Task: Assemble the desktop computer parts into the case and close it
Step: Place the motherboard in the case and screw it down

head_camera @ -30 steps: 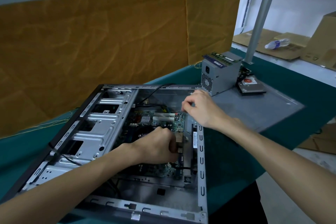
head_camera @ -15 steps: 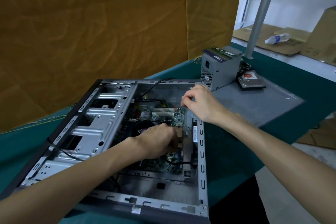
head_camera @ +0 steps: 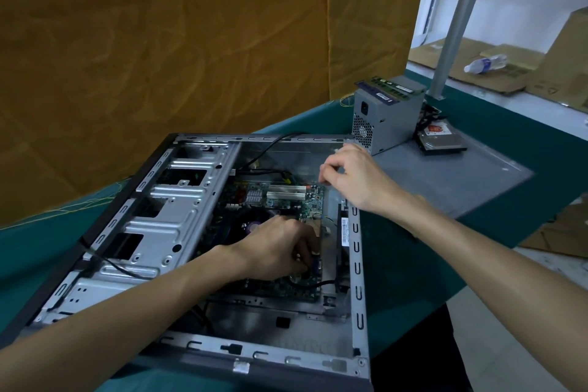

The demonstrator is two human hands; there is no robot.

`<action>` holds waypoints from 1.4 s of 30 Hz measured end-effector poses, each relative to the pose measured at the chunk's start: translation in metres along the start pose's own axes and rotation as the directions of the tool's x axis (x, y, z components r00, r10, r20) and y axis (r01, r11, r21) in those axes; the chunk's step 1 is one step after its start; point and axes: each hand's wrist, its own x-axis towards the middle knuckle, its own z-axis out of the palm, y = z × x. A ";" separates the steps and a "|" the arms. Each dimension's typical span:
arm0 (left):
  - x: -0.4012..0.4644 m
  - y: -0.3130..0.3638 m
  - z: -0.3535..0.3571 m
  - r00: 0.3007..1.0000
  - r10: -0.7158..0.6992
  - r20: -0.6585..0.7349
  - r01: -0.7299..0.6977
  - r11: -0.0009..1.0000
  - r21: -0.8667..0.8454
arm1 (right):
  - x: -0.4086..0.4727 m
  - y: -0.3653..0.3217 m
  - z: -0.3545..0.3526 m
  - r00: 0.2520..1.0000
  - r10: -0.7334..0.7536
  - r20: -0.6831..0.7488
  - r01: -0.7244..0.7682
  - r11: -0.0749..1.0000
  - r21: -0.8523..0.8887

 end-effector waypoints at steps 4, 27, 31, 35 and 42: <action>0.000 -0.001 0.004 0.999 0.031 -0.013 -0.031 0.998 0.048 | 0.000 0.000 0.000 1.000 -0.003 -0.003 0.003 1.000 -0.001; 0.000 0.014 0.016 0.996 0.024 0.089 -0.072 0.808 0.584 | 0.001 -0.001 0.000 1.000 -0.007 -0.017 0.007 1.000 -0.014; -0.001 0.013 0.016 0.997 0.021 0.075 -0.059 0.830 0.554 | 0.001 -0.001 0.001 1.000 -0.006 -0.018 0.006 1.000 -0.014; 0.002 0.014 0.021 0.999 -0.021 0.043 -0.006 0.842 0.539 | 0.001 -0.002 0.001 1.000 -0.010 -0.024 0.009 1.000 -0.011; 0.012 0.013 0.011 0.991 -0.056 0.119 -0.012 0.863 0.505 | 0.001 -0.003 0.000 1.000 -0.003 -0.015 0.003 1.000 0.008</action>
